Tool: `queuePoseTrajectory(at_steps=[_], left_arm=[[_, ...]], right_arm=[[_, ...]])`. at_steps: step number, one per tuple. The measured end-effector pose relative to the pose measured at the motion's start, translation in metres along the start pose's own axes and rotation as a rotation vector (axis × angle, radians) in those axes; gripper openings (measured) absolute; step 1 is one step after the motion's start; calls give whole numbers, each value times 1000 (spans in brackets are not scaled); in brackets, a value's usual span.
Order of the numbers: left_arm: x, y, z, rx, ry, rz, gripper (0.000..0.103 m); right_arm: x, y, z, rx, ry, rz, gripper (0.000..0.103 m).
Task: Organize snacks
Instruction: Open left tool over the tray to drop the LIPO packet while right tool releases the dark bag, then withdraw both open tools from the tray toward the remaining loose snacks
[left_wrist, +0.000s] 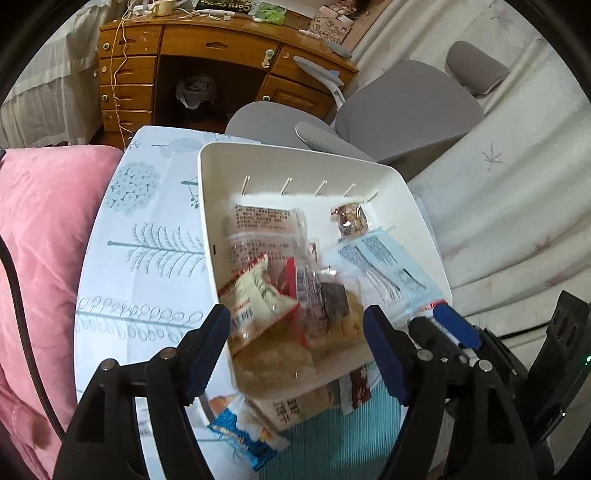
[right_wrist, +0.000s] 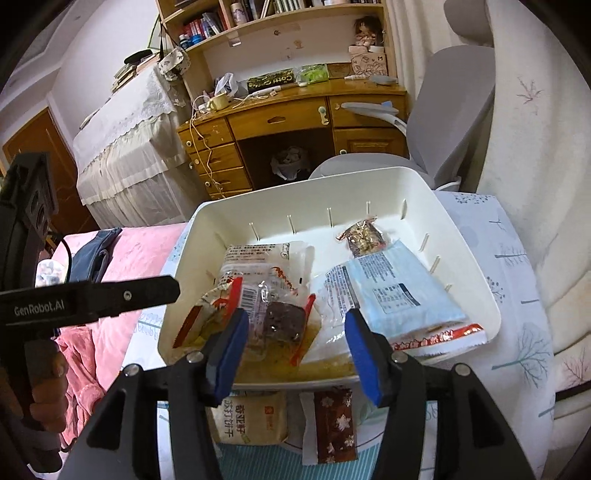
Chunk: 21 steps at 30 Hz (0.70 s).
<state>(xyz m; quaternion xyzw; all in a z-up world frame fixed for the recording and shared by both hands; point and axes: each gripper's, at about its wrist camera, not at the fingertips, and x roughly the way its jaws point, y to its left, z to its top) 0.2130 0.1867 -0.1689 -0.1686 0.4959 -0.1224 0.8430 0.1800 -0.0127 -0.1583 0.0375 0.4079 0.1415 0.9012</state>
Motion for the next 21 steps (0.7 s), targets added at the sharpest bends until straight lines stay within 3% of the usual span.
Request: queuePoseTrajectory(at_steps=[11, 16, 21], left_arm=[[-43, -4, -52, 67, 26, -30, 76], [-52, 6, -81, -12, 59, -87, 76], [-52, 12, -108, -58, 95, -81, 76]], right_arm=[[-51, 15, -30, 49, -30, -39, 58], [-67, 23, -53, 88, -14, -51, 58], [-75, 29, -76, 106, 20, -57, 58]])
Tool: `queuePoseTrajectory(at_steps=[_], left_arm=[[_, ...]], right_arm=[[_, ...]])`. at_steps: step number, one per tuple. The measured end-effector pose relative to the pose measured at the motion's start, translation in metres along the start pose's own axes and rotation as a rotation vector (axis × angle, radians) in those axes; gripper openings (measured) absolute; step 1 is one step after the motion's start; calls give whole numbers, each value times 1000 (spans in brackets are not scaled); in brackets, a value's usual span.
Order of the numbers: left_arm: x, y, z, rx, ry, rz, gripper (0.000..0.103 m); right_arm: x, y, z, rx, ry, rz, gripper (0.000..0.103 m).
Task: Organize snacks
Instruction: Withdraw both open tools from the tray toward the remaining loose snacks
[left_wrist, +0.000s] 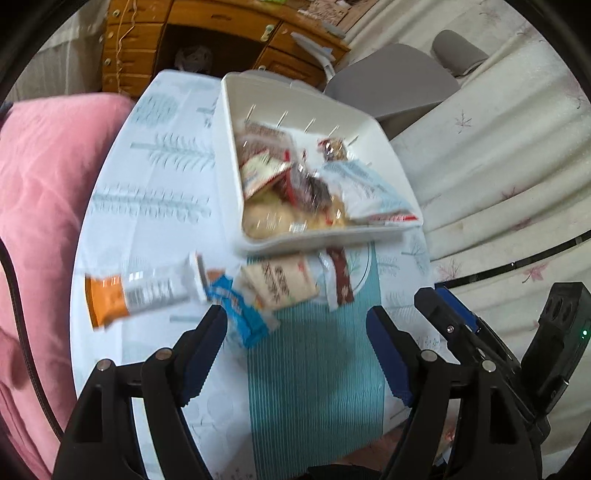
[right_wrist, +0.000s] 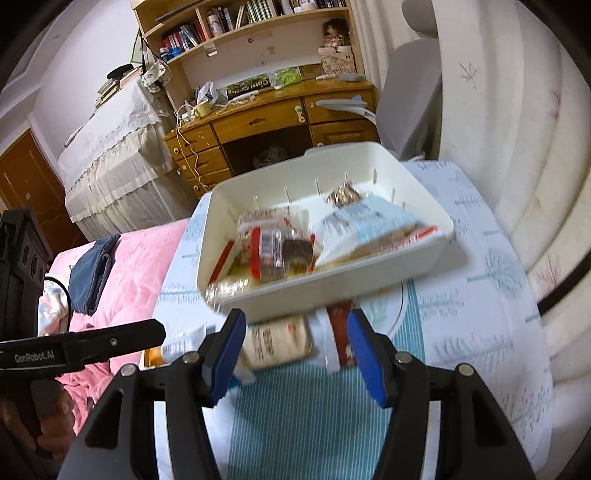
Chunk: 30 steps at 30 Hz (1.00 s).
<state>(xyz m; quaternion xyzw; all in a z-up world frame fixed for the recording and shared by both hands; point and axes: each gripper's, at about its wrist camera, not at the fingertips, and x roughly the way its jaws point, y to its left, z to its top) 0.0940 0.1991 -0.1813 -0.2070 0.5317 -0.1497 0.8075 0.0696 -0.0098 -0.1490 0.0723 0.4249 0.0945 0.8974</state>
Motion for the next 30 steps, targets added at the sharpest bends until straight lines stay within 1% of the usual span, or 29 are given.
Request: queuePoseTrajectory(at_steps=[6, 8, 11, 16, 19, 23, 27, 30], left_arm=[[9, 8, -24, -71, 35, 41, 76], [14, 9, -28, -97, 52, 54, 76], [22, 13, -31, -144, 63, 86, 76], [33, 20, -31, -253, 51, 156, 76], [40, 23, -33, -314, 48, 185, 76], [51, 23, -36, -366, 33, 236, 76], [63, 25, -35, -442, 5, 289, 76], [69, 28, -33, -507, -39, 315, 75]], right_arm=[[5, -3, -19, 24, 66, -22, 58], [7, -6, -23, 33, 76, -7, 58], [13, -9, -26, 27, 97, -14, 58], [29, -18, -32, 6, 163, -28, 58], [42, -26, -35, -1, 206, -26, 58], [59, -37, -36, -40, 254, -18, 58], [75, -44, -34, -98, 265, 1, 58], [85, -47, -33, -155, 254, 19, 58]])
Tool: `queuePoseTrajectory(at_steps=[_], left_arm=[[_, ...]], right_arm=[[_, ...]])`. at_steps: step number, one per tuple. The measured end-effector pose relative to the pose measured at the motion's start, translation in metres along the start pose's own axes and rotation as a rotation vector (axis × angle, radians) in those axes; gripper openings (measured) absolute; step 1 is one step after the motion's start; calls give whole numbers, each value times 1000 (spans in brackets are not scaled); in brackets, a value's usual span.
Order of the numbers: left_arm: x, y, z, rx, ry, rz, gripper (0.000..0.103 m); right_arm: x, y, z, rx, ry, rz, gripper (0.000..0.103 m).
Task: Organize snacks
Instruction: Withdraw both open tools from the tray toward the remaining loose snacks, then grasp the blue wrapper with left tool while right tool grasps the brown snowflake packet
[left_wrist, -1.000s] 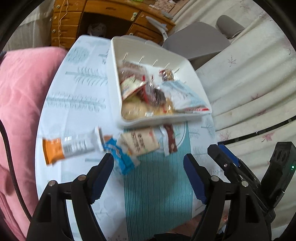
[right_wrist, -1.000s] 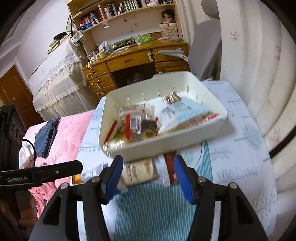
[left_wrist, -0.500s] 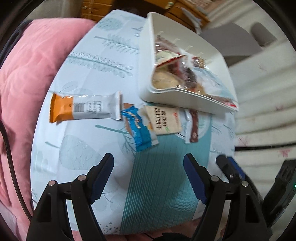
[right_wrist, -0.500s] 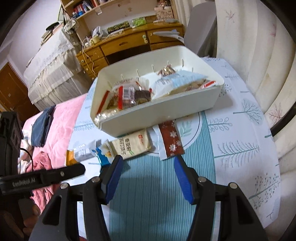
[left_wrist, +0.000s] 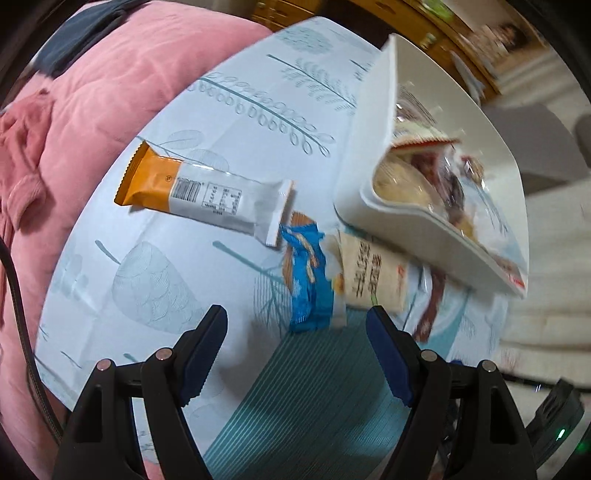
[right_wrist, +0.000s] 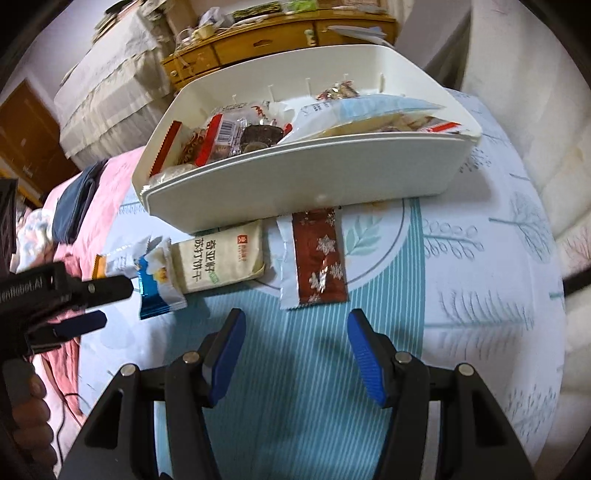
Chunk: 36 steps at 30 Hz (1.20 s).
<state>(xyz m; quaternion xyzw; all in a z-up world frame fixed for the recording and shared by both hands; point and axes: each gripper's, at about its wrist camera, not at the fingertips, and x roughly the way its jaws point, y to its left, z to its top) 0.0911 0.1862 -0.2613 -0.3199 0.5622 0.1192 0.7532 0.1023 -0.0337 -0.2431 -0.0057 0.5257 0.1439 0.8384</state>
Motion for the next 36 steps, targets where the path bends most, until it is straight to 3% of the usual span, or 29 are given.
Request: queuePoseTrajectory(at_steps=[7, 13, 19, 26, 29, 36], left_arm=[[14, -6, 4, -105, -52, 36, 73], [24, -4, 9, -138, -40, 63, 68], [34, -8, 12, -139, -20, 76, 54], [38, -10, 15, -151, -32, 27, 40], [40, -12, 19, -147, -27, 11, 26], [38, -13, 20, -134, -34, 25, 22]], right_arm=[[23, -2, 5, -155, -43, -11, 58], [39, -1, 9, -247, -99, -26, 58], [50, 2, 14, -276, -121, -33, 58], [62, 8, 20, -311, -112, -27, 57], [61, 9, 21, -326, -112, -19, 51], [58, 2, 22, -336, -95, 1, 46]])
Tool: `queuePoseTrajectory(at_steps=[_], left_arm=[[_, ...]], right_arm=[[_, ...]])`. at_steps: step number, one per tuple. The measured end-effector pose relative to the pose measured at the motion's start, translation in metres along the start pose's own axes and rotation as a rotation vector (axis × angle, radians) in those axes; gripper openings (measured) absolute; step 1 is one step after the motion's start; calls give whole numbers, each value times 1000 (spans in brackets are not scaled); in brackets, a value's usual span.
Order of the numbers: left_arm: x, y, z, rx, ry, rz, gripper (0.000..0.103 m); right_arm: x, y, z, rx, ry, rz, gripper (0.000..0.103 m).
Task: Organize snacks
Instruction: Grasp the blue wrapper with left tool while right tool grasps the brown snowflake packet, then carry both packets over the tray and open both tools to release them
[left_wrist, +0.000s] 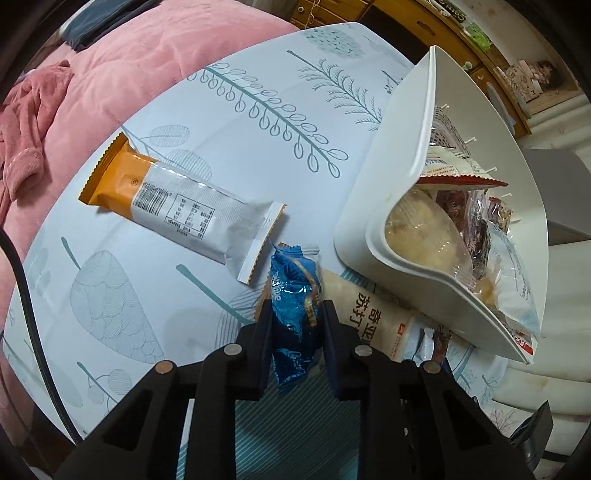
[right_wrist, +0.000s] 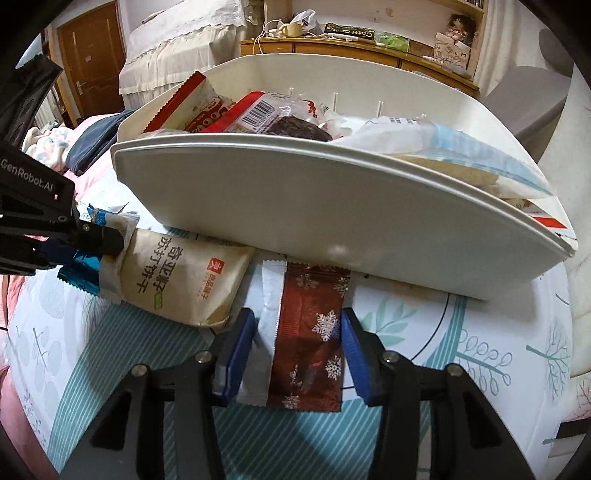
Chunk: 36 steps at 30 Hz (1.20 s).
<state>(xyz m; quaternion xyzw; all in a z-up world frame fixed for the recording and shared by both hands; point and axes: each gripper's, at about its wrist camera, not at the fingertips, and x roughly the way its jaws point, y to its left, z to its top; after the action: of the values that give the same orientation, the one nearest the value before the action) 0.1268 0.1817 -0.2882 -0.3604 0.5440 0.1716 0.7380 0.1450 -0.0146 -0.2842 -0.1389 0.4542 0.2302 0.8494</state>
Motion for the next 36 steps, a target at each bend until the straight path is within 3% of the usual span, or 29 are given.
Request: queuePoseTrajectory(at_steps=[11, 16, 26, 36], left_arm=[[-34, 25, -18, -38, -39, 21, 20], [-64, 27, -16, -18, -78, 3, 20], [-118, -3, 21, 110, -144, -48, 20], [-147, -66, 62, 293, -205, -76, 20]], right_arm=[[-24, -3, -11, 2, 17, 38, 44], [-48, 2, -2, 2, -25, 74, 44], [-95, 8, 51, -18, -208, 135, 44], [-98, -20, 100, 32, -296, 75, 44]])
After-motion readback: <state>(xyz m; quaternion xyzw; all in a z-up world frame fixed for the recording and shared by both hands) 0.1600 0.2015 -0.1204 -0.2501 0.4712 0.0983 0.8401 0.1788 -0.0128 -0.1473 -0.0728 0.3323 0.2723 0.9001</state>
